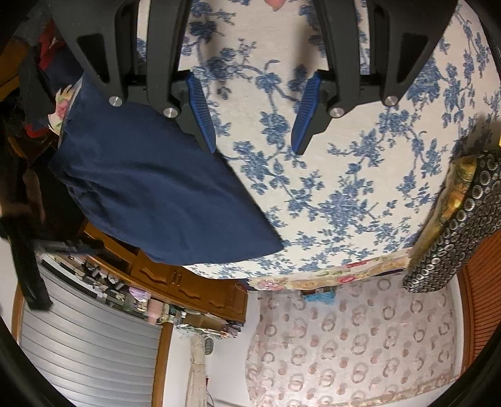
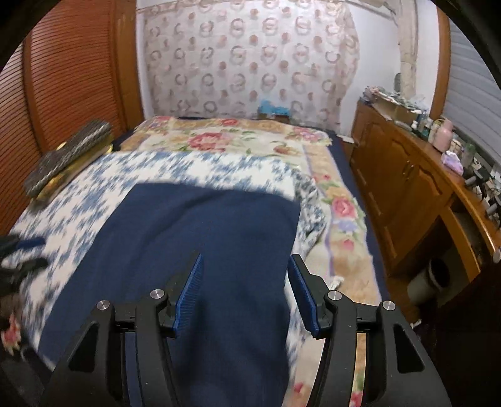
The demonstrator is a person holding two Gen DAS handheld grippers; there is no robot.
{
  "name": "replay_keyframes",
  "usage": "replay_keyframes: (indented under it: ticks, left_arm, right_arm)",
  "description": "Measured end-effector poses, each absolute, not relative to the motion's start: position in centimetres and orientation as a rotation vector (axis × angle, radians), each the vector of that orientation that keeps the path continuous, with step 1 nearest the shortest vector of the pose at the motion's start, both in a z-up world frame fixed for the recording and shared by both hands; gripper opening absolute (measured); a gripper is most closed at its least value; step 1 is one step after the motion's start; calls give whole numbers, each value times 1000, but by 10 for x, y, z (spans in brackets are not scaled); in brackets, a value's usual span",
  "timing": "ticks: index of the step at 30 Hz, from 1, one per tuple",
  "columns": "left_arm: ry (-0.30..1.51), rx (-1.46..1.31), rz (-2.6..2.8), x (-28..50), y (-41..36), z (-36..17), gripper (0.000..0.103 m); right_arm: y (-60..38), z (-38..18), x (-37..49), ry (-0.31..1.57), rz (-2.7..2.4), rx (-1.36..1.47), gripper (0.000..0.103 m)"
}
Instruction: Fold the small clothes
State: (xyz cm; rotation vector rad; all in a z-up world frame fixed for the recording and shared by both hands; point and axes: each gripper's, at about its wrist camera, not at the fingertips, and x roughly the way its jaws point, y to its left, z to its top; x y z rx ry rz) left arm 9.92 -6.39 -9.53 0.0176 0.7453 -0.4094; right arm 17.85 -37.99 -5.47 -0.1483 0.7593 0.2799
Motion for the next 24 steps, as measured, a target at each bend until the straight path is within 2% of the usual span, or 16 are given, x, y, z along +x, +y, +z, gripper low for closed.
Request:
replay_keyframes:
  ticks: [13,24]
  left_arm:
    - [795,55,-507,91,-100,-103,49]
    - [855,31,-595,78,-114,-106,49]
  right_arm:
    - [-398,-98,132,830,258,-125,57]
    - [-393,-94,122,793,239,-146,57]
